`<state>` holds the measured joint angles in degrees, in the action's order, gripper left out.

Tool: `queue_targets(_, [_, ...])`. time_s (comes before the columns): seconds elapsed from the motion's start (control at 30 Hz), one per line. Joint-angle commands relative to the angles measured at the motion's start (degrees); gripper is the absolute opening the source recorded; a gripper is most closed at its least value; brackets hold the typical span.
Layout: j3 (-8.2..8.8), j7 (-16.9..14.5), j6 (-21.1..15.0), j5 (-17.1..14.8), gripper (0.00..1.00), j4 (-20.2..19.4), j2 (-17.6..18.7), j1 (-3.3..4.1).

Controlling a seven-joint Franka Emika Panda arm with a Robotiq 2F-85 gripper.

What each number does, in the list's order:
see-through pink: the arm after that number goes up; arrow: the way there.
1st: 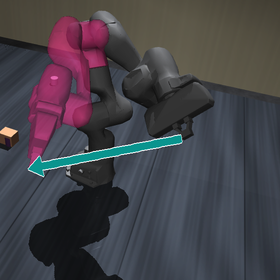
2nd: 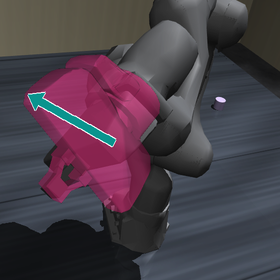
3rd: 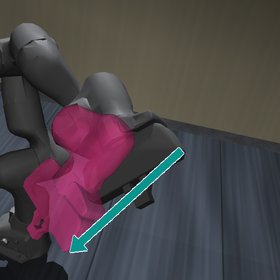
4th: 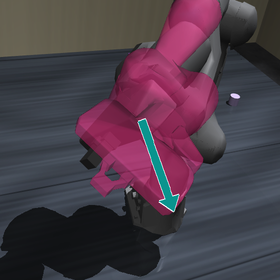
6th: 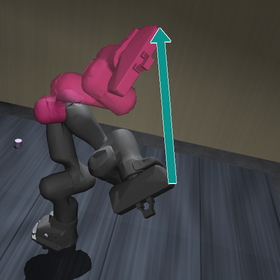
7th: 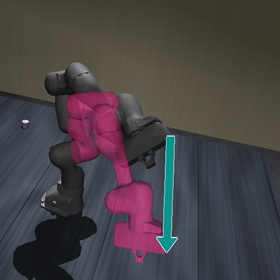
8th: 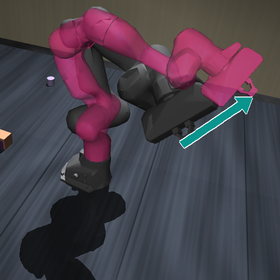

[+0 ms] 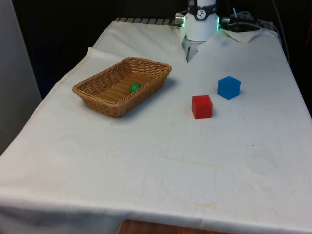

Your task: Place all non-red objects into the basket.

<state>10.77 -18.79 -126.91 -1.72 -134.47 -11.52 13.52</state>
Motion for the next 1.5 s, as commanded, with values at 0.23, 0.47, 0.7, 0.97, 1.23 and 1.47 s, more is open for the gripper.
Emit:
queue_targets(0.23, [-3.55,2.12,-0.97,0.17,1.00,-0.97,-0.57,0.29])
queue_targets(0.47, [-5.96,2.98,-2.23,-0.34,1.00,-2.06,-0.46,0.52])
queue_targets(0.7, [-8.19,3.32,-4.13,-0.92,1.00,-3.55,-0.17,0.69])
queue_targets(0.97, [-10.08,2.58,-7.28,-2.29,1.00,-5.44,0.57,0.92])
queue_targets(1.23, [-10.83,-0.97,-10.89,-4.30,1.00,-6.99,2.18,1.15])
queue_targets(1.47, [-11.75,-3.38,-13.35,-4.76,1.00,-7.68,4.53,0.92])
